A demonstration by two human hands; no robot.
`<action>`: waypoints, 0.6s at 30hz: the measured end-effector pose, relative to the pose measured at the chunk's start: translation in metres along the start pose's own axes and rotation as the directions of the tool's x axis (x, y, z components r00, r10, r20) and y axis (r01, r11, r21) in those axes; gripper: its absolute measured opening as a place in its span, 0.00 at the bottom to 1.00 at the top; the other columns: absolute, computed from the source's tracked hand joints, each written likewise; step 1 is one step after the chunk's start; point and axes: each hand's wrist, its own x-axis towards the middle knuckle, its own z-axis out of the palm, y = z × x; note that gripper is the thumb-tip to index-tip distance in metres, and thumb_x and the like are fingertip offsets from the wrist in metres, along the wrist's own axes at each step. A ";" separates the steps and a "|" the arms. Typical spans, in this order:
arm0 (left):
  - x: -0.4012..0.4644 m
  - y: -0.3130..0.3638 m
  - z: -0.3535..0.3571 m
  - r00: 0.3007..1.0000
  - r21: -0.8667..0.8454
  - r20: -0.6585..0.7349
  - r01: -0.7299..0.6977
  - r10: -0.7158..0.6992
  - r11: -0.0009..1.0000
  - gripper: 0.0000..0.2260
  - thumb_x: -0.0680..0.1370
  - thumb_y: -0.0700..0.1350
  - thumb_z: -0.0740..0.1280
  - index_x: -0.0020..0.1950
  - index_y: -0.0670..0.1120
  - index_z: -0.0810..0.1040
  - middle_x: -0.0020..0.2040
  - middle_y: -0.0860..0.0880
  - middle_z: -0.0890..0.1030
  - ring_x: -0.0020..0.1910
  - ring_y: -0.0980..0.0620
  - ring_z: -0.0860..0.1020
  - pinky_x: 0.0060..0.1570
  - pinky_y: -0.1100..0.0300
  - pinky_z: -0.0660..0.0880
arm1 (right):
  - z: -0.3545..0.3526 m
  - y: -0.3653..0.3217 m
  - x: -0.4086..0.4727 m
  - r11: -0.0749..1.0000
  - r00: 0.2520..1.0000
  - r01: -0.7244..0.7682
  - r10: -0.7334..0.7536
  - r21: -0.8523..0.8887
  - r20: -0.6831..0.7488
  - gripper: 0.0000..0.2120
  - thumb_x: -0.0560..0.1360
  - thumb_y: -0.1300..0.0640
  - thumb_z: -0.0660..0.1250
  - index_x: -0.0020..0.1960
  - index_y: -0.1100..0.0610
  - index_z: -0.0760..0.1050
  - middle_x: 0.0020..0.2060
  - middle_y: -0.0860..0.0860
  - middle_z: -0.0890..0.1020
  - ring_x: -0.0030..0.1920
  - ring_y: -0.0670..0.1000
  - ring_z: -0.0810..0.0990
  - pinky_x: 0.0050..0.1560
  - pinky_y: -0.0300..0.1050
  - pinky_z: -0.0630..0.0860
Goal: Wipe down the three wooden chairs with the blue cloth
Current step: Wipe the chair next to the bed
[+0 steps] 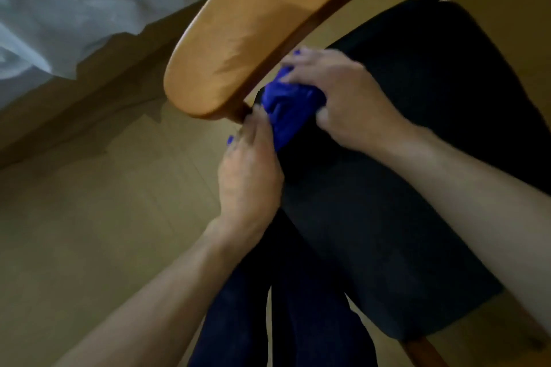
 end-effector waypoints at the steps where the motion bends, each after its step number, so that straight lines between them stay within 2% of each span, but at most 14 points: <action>1: 0.014 0.001 0.005 0.998 -0.013 -0.057 0.025 -0.026 1.000 0.19 0.77 0.37 0.61 0.67 0.45 0.67 0.56 0.46 0.77 0.48 0.45 0.79 0.46 0.49 0.77 | 0.003 0.001 0.018 1.000 1.000 0.017 -0.017 -0.007 -0.014 0.22 0.72 0.71 0.61 0.60 0.54 0.78 0.64 0.50 0.75 0.69 0.50 0.68 0.72 0.51 0.65; 3: 0.024 0.009 0.022 0.991 -0.002 -0.093 0.093 -0.093 0.996 0.18 0.76 0.35 0.61 0.66 0.45 0.69 0.58 0.45 0.77 0.53 0.44 0.79 0.50 0.48 0.78 | 0.012 0.006 0.038 0.999 1.000 0.030 -0.030 -0.016 0.008 0.20 0.72 0.71 0.60 0.56 0.53 0.79 0.61 0.52 0.76 0.67 0.53 0.70 0.68 0.52 0.68; 6: 0.005 0.024 0.046 0.988 0.085 -0.144 0.070 -0.057 0.994 0.25 0.72 0.30 0.65 0.69 0.39 0.71 0.68 0.41 0.74 0.65 0.44 0.74 0.60 0.50 0.76 | 0.016 0.023 0.015 0.998 0.998 -0.059 0.060 -0.037 0.030 0.24 0.71 0.73 0.62 0.61 0.53 0.79 0.69 0.48 0.73 0.72 0.49 0.67 0.74 0.51 0.62; 9: -0.059 0.029 0.052 0.998 -0.013 0.030 -0.048 0.049 0.999 0.29 0.70 0.31 0.69 0.70 0.40 0.69 0.68 0.42 0.73 0.64 0.45 0.75 0.57 0.51 0.78 | 0.010 0.033 -0.060 0.991 0.980 -0.135 0.134 -0.007 0.149 0.27 0.70 0.73 0.63 0.63 0.52 0.78 0.70 0.45 0.72 0.74 0.45 0.63 0.76 0.46 0.56; 11: -0.103 0.032 0.052 0.978 -0.049 0.167 -0.121 0.128 0.991 0.29 0.69 0.34 0.72 0.70 0.41 0.71 0.68 0.43 0.74 0.63 0.48 0.77 0.54 0.57 0.78 | 0.009 0.032 -0.103 0.991 0.955 -0.137 0.134 -0.010 0.266 0.29 0.66 0.74 0.63 0.61 0.51 0.80 0.69 0.44 0.74 0.73 0.44 0.63 0.75 0.37 0.53; 13: -0.118 0.028 0.051 0.963 -0.055 0.215 -0.154 0.163 0.986 0.28 0.72 0.35 0.69 0.72 0.43 0.68 0.67 0.45 0.75 0.61 0.49 0.78 0.53 0.57 0.79 | 0.008 0.029 -0.114 0.991 0.932 -0.133 0.132 -0.021 0.338 0.30 0.65 0.74 0.63 0.62 0.50 0.80 0.69 0.43 0.74 0.73 0.44 0.64 0.71 0.29 0.51; 15: -0.098 0.018 0.038 0.974 -0.036 0.200 -0.105 0.111 0.994 0.26 0.76 0.36 0.64 0.74 0.45 0.63 0.65 0.46 0.76 0.57 0.49 0.79 0.52 0.56 0.79 | 0.006 0.018 -0.096 0.991 0.948 -0.131 0.130 -0.016 0.290 0.28 0.70 0.72 0.64 0.64 0.49 0.78 0.70 0.43 0.72 0.73 0.43 0.63 0.71 0.35 0.53; 18: -0.045 -0.009 0.010 1.000 -0.026 0.012 0.018 -0.017 0.999 0.22 0.77 0.36 0.61 0.71 0.44 0.66 0.60 0.45 0.78 0.53 0.47 0.79 0.52 0.54 0.76 | 0.017 -0.009 -0.038 0.996 0.994 -0.083 0.080 0.041 0.079 0.24 0.73 0.69 0.63 0.65 0.51 0.76 0.70 0.46 0.71 0.74 0.47 0.63 0.75 0.47 0.57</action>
